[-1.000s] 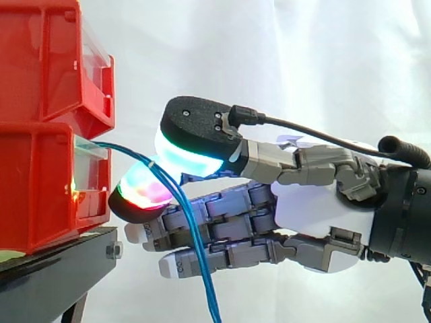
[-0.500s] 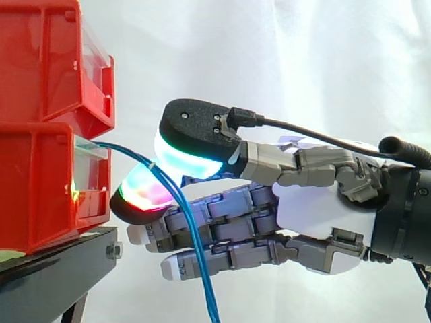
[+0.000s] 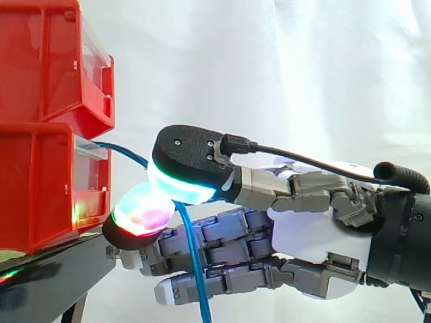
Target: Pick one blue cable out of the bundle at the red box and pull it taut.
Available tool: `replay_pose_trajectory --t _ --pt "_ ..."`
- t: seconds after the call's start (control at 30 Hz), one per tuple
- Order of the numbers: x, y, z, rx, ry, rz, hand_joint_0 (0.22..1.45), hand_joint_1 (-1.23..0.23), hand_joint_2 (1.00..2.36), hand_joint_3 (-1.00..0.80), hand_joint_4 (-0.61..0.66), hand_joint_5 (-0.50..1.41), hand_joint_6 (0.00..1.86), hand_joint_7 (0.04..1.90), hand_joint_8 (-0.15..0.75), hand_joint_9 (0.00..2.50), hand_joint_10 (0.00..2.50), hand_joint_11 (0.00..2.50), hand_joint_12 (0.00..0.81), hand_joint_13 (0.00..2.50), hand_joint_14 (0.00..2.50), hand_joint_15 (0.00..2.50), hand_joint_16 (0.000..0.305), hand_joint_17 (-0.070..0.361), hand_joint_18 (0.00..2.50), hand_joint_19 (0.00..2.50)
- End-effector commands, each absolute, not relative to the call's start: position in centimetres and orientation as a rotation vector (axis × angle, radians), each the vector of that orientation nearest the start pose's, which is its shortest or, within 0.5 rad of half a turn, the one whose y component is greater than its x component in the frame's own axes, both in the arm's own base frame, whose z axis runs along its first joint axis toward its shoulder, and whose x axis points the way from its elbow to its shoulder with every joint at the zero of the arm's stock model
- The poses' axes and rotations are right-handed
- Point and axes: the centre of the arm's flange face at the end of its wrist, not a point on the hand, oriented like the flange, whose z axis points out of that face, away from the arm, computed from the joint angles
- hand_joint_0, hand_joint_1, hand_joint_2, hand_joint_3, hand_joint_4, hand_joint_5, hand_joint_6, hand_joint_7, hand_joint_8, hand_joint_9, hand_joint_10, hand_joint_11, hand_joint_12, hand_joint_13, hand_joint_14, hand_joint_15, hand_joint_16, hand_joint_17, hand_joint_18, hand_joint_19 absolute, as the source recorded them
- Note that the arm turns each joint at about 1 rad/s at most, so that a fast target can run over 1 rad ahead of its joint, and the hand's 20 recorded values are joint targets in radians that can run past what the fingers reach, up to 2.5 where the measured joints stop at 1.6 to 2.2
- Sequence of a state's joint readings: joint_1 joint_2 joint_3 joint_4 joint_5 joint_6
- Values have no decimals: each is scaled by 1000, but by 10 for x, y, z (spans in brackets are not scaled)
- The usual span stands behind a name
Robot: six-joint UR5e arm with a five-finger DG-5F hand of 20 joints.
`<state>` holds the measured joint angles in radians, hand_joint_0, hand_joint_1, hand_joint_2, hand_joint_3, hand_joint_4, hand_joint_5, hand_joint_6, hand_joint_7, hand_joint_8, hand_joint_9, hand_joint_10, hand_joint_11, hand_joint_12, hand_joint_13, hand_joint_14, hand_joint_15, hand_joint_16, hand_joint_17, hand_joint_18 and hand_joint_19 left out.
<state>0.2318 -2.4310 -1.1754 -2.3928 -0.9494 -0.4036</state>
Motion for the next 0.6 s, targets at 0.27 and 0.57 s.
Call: replay_pose_trajectory --t 0.27,0.57 --pt "806 -8 202 1067 903 782 586 -693 1005 -436 333 -112 502 1221 371 402 5 252 417 299 2 42 61 137 452 213" --pt "810 -6 211 1066 912 795 590 -689 1007 -430 336 -111 502 1218 374 412 6 263 417 307 0 44 61 137 460 217"
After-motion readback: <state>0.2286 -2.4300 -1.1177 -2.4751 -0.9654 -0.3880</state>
